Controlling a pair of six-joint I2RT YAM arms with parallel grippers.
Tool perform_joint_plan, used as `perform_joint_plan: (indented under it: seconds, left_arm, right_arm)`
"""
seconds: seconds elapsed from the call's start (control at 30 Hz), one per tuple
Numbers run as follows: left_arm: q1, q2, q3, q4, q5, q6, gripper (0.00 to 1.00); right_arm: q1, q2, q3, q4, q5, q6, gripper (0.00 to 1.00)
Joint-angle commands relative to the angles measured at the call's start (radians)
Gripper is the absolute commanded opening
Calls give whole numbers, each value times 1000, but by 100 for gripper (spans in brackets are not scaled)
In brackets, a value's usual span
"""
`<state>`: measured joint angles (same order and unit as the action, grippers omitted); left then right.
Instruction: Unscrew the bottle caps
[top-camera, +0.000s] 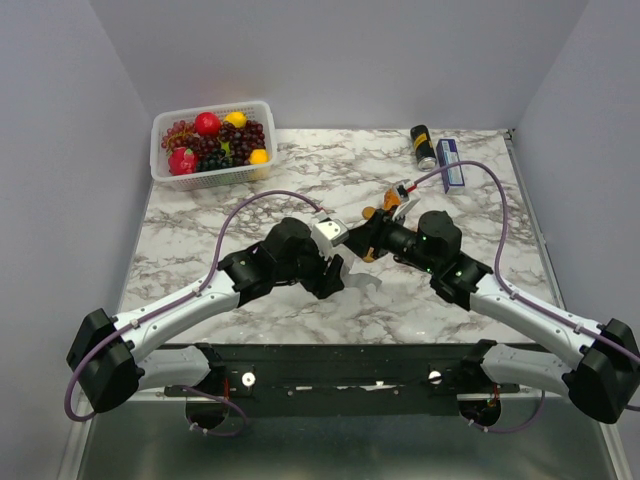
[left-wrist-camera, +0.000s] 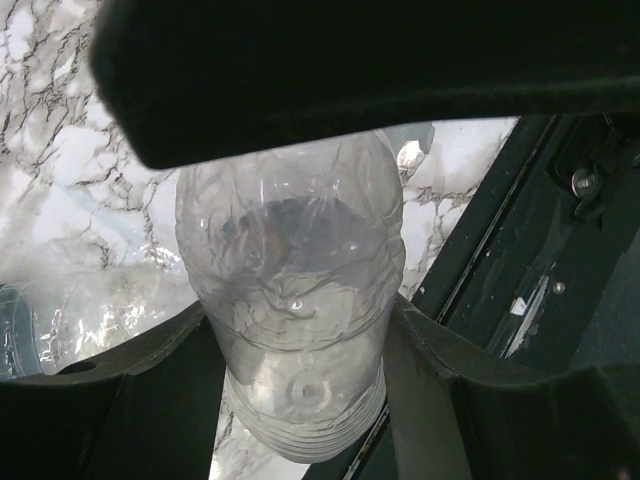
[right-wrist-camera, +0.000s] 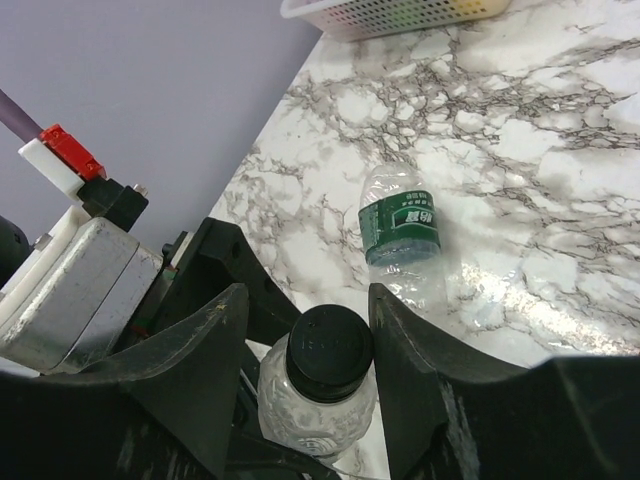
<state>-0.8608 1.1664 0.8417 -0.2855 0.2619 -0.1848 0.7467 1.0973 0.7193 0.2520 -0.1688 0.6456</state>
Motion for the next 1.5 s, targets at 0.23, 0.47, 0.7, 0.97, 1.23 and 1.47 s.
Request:
perform_joint_plan:
  seconds: [0.23, 0.47, 0.7, 0.97, 1.23, 1.47]
  left_arm:
    - [-7, -31, 16, 34, 23, 13, 32]
    - [-6, -50, 0, 66, 154, 33, 32]
    - [8, -47, -10, 124, 367, 25, 32]
    - [26, -5, -3, 115, 381, 15, 32]
    - [28, 3, 10, 78, 263, 16, 32]
    - [113, -102, -1, 48, -10, -5, 32]
  right_arm:
    - [40, 15, 5, 81, -12, 6, 42]
    - [-42, -31, -36, 119, -179, -31, 27]
    - [-219, -53, -76, 291, -639, -29, 26]
    - [-303, -131, -87, 265, -595, 9, 27]
    - [-351, -240, -54, 101, -471, -4, 26]
    - [-349, -473, -196, -134, -190, -113, 27]
